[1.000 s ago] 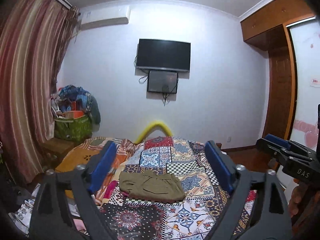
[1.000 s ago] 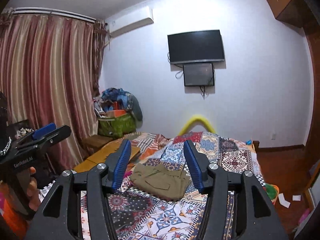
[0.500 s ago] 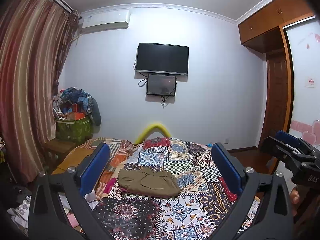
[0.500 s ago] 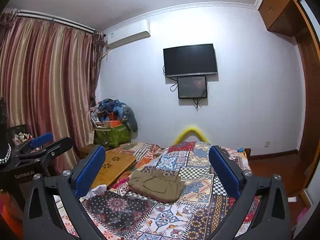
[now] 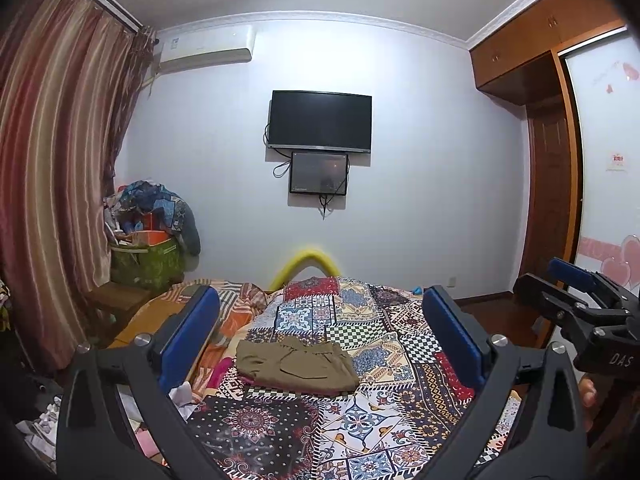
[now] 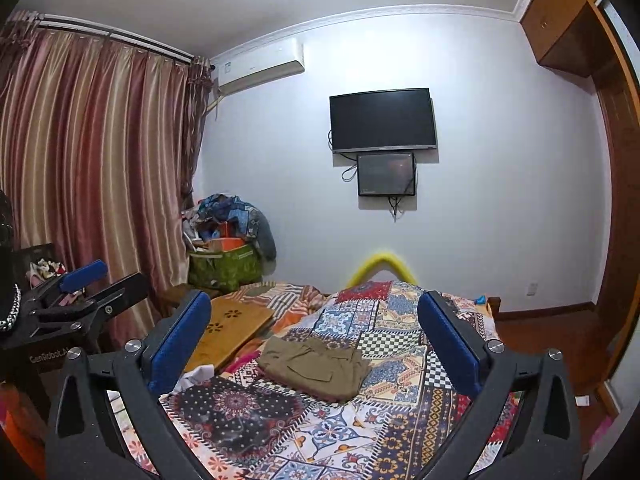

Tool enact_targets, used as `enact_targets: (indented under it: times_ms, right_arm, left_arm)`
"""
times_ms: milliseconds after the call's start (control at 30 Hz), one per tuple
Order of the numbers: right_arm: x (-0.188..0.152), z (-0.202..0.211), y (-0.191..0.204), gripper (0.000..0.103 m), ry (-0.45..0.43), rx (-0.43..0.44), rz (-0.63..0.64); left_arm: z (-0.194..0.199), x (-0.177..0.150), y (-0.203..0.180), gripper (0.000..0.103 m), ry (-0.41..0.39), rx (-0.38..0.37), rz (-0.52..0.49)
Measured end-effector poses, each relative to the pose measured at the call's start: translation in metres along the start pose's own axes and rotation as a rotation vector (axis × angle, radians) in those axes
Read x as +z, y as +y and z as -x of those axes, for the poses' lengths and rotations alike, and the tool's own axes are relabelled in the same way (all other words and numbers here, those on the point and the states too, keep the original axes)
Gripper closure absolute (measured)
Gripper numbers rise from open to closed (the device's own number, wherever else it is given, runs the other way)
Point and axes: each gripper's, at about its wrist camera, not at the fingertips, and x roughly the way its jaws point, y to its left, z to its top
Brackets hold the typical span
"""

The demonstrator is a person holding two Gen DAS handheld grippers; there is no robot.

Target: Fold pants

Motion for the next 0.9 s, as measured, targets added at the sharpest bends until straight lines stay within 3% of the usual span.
enact_targets:
  times_ms: [900]
  right_arm:
    - [-0.0022,0.0059,-0.0065,0.000,0.017,-0.014,-0.016]
  left_arm:
    - [-0.0029,-0.0012,-0.0056,0.000,0.006,-0.019,-0.011]
